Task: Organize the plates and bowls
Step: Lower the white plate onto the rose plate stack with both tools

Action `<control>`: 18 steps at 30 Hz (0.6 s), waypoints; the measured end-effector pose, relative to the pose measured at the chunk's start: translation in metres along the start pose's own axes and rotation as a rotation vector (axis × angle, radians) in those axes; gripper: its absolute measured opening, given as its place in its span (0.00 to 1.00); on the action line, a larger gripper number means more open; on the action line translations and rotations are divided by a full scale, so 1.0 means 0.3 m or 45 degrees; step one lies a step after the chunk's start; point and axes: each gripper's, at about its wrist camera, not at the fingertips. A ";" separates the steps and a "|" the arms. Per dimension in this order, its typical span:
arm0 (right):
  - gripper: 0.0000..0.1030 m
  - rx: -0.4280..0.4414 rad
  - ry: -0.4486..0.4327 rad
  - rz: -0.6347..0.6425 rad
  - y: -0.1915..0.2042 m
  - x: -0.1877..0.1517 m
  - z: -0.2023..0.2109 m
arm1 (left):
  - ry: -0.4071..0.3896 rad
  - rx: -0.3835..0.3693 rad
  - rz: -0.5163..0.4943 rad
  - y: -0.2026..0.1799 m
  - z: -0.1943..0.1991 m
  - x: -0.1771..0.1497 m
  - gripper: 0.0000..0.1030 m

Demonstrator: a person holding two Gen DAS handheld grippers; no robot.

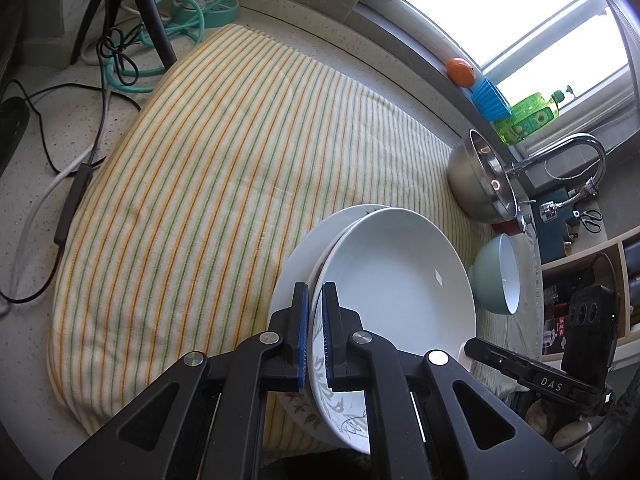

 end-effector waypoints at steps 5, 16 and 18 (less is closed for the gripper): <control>0.05 0.007 -0.007 -0.010 -0.006 -0.002 0.003 | 0.008 0.005 -0.010 0.003 -0.004 -0.001 0.05; 0.05 0.002 -0.004 -0.002 -0.003 -0.006 0.005 | 0.012 -0.001 -0.009 0.002 -0.007 0.001 0.05; 0.05 -0.001 -0.004 0.003 -0.002 -0.007 0.004 | 0.010 0.004 -0.023 0.000 -0.007 0.001 0.05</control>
Point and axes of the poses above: each gripper's, at about its wrist camera, not at the fingertips, and z roughly against the way its jaws point, y to its left, x to its top, and after that the axes turned 12 degrees about z, right-handed
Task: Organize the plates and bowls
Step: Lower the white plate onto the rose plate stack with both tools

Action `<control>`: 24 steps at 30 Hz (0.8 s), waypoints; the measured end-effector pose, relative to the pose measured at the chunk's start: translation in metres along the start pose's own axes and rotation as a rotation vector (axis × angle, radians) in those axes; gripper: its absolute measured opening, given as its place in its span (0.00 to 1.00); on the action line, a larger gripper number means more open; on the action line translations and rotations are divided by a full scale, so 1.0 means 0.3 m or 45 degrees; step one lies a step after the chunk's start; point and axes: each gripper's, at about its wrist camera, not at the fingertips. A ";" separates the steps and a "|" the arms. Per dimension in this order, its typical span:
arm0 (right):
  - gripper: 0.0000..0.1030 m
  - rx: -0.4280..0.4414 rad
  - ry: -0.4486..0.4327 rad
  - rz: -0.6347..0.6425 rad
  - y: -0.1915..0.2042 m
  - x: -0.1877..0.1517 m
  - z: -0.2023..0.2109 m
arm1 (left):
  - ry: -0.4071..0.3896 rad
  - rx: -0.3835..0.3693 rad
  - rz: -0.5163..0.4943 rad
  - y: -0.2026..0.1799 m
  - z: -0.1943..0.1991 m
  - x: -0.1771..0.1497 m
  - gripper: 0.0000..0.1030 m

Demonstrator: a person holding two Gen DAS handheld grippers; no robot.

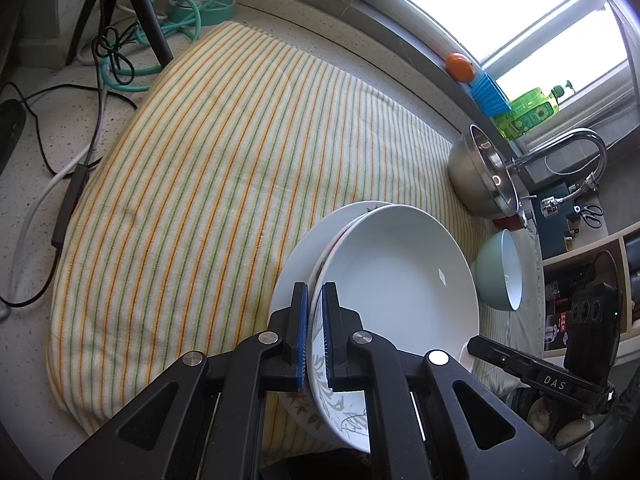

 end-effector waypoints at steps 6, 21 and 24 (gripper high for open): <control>0.08 -0.011 -0.004 0.023 0.009 0.001 0.001 | -0.022 0.032 -0.060 -0.013 0.005 -0.011 0.05; 0.08 -0.027 -0.005 0.060 0.014 0.000 0.009 | -0.049 0.054 -0.078 -0.013 0.026 -0.011 0.08; 0.08 -0.027 -0.007 0.061 0.014 -0.001 0.009 | -0.055 0.059 -0.091 -0.016 0.028 -0.013 0.08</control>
Point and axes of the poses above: each gripper's, at about its wrist camera, not at the fingertips, and z roughly against the way its jaws point, y to its left, x to its top, and after that the axes turned 12 degrees about z, right-handed
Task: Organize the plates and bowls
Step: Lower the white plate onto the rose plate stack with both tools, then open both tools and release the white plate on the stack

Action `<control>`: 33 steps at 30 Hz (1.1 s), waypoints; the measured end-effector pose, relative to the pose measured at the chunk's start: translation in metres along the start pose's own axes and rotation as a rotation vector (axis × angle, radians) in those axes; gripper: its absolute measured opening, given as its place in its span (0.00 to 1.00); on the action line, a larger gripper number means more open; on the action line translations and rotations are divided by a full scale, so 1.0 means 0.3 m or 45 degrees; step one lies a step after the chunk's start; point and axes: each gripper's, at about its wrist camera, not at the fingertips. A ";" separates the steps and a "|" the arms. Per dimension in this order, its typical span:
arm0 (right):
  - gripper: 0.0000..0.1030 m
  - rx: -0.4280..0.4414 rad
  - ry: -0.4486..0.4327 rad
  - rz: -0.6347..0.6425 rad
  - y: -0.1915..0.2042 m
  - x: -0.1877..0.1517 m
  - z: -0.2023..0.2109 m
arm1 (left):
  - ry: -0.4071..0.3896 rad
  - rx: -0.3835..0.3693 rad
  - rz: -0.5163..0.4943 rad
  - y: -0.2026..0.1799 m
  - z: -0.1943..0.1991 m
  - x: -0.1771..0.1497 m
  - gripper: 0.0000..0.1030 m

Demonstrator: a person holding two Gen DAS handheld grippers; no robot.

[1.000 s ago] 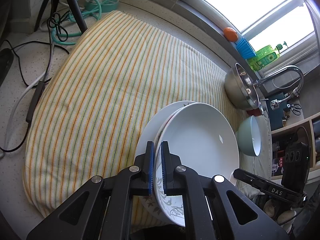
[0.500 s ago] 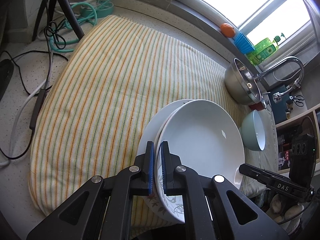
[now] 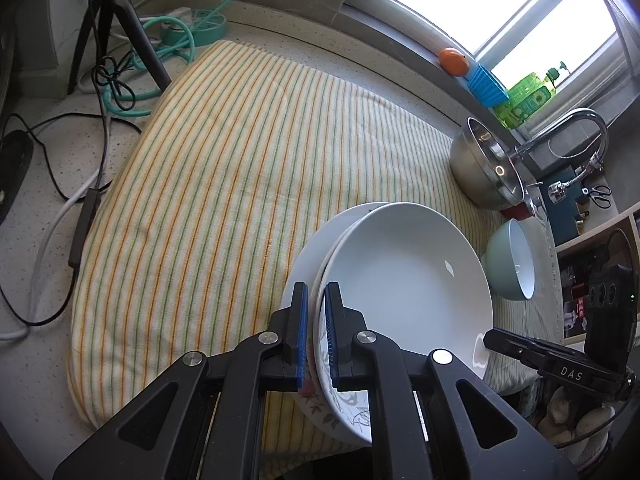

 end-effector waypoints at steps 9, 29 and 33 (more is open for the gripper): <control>0.08 -0.007 -0.010 0.012 -0.003 -0.005 0.008 | -0.010 0.007 -0.006 -0.011 0.006 0.002 0.08; 0.21 -0.122 -0.220 0.034 -0.079 -0.018 0.220 | -0.141 -0.031 0.063 -0.048 0.127 0.019 0.09; 0.28 -0.172 -0.279 0.059 -0.094 -0.014 0.267 | -0.143 -0.058 0.075 -0.076 0.126 0.026 0.11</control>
Point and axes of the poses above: each gripper's, at about its wrist camera, not at the fingertips, and z roughly against the way its jaws point, y to its left, x to its top, and after that the axes turned 12 degrees about z, right-handed
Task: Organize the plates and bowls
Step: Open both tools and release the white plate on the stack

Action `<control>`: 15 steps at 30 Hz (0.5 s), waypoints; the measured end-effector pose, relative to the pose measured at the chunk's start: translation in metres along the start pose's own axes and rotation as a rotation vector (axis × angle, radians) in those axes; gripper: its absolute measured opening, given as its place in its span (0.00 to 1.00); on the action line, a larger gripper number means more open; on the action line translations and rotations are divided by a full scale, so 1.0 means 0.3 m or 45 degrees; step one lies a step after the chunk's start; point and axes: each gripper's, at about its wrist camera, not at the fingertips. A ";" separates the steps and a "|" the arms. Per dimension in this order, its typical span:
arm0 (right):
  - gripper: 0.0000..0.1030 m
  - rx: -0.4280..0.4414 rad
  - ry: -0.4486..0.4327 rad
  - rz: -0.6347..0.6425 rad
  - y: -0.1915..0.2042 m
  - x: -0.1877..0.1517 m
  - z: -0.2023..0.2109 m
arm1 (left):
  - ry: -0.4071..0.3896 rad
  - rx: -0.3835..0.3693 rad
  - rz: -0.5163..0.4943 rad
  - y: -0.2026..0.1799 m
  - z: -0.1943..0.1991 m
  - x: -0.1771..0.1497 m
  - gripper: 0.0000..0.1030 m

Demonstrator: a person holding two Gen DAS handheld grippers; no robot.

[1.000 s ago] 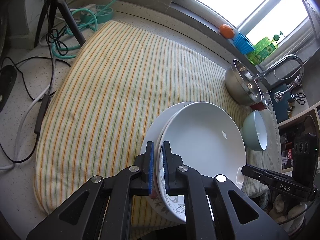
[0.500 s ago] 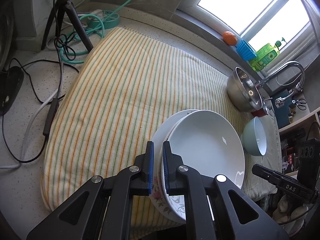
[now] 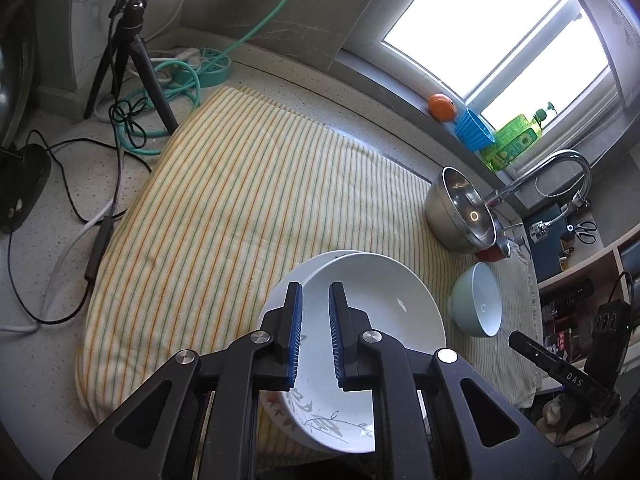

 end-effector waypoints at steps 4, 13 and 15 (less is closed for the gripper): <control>0.33 -0.054 -0.071 0.038 -0.026 0.024 0.051 | 0.001 -0.016 -0.007 -0.041 -0.011 0.004 0.11; 0.47 -0.118 -0.206 0.030 -0.139 0.103 0.122 | -0.003 -0.043 -0.008 -0.132 -0.048 0.023 0.11; 0.47 -0.132 -0.211 0.036 -0.164 0.123 0.127 | -0.004 -0.047 -0.008 -0.155 -0.058 0.027 0.12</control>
Point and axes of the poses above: each gripper's, at about its wrist camera, not at the fingertips, and z roughly against the way its jaws point, y to its left, x to its top, and after that the axes turned 12 degrees about z, right-handed
